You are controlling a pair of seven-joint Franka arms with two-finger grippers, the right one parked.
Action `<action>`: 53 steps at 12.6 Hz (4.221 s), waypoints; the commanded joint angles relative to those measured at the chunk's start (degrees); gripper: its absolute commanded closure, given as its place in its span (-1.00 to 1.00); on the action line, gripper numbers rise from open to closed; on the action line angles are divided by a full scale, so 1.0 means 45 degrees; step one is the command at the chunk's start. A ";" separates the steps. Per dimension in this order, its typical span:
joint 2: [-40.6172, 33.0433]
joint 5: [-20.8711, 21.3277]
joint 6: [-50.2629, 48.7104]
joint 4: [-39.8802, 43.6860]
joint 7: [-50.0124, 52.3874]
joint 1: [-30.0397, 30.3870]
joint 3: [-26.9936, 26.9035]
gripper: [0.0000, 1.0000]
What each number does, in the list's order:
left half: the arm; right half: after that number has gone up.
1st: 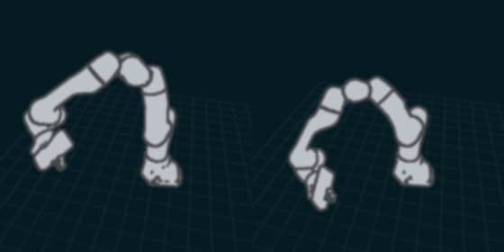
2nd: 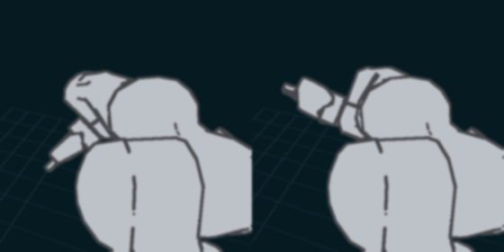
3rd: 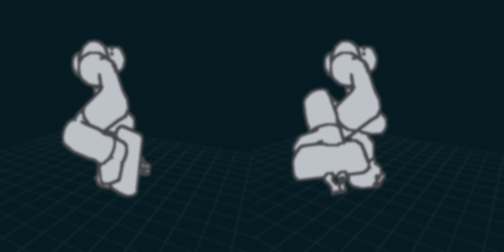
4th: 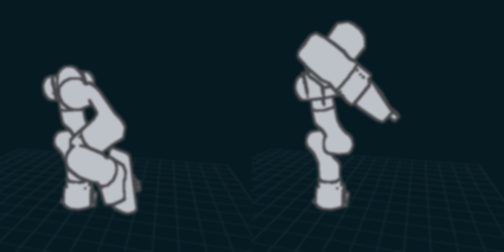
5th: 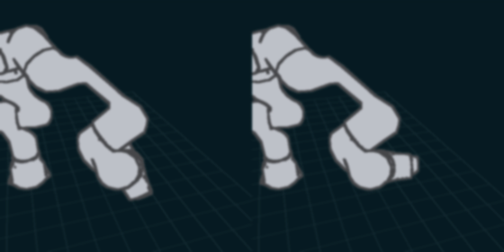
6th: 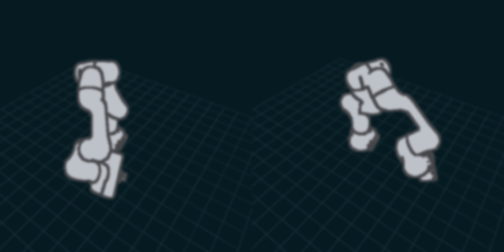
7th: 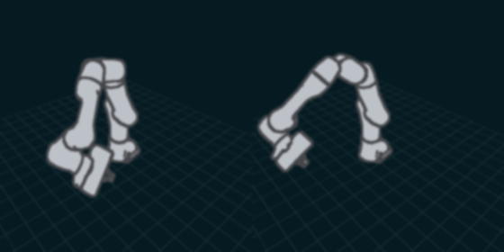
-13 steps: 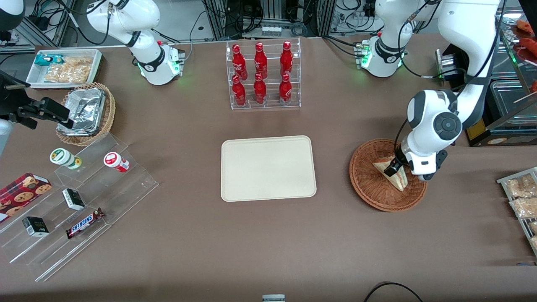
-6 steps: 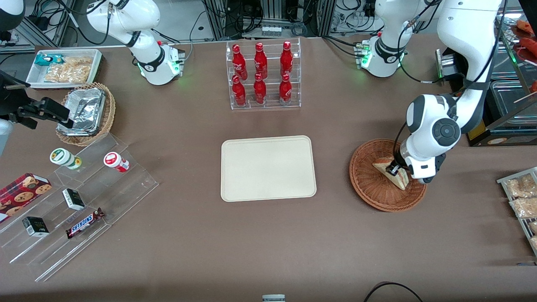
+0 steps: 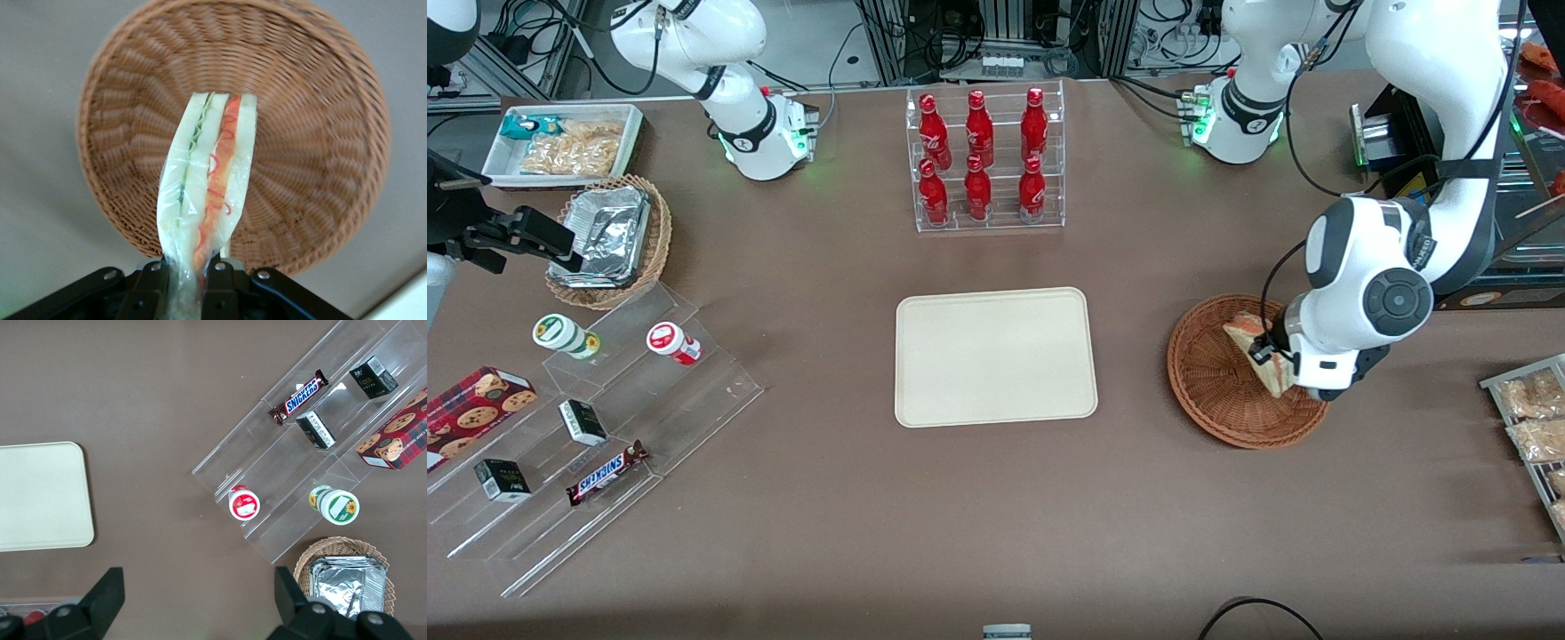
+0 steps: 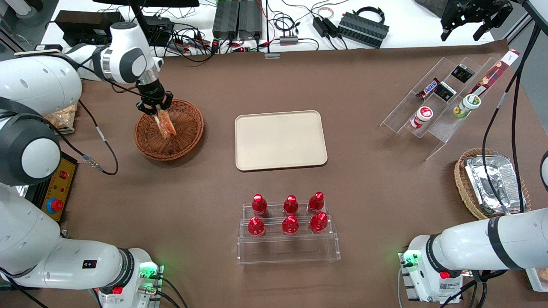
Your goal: Place sandwich from basket to tray
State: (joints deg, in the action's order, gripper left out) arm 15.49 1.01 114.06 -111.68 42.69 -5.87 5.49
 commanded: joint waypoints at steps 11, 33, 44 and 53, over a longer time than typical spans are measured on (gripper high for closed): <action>0.3622 -0.0107 0.0629 0.4344 0.0333 -0.4902 0.0675 0.85; 0.6694 0.0303 0.2055 0.7358 0.4088 -0.7738 0.0655 -1.00; 0.3708 0.0381 -0.1260 0.7436 0.3429 -0.6880 0.0460 -1.00; 0.0800 0.0381 -0.3805 0.5058 0.0364 -0.3836 0.0441 -1.00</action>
State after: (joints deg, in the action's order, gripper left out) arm 25.32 2.22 96.92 -81.97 48.38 -26.09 7.03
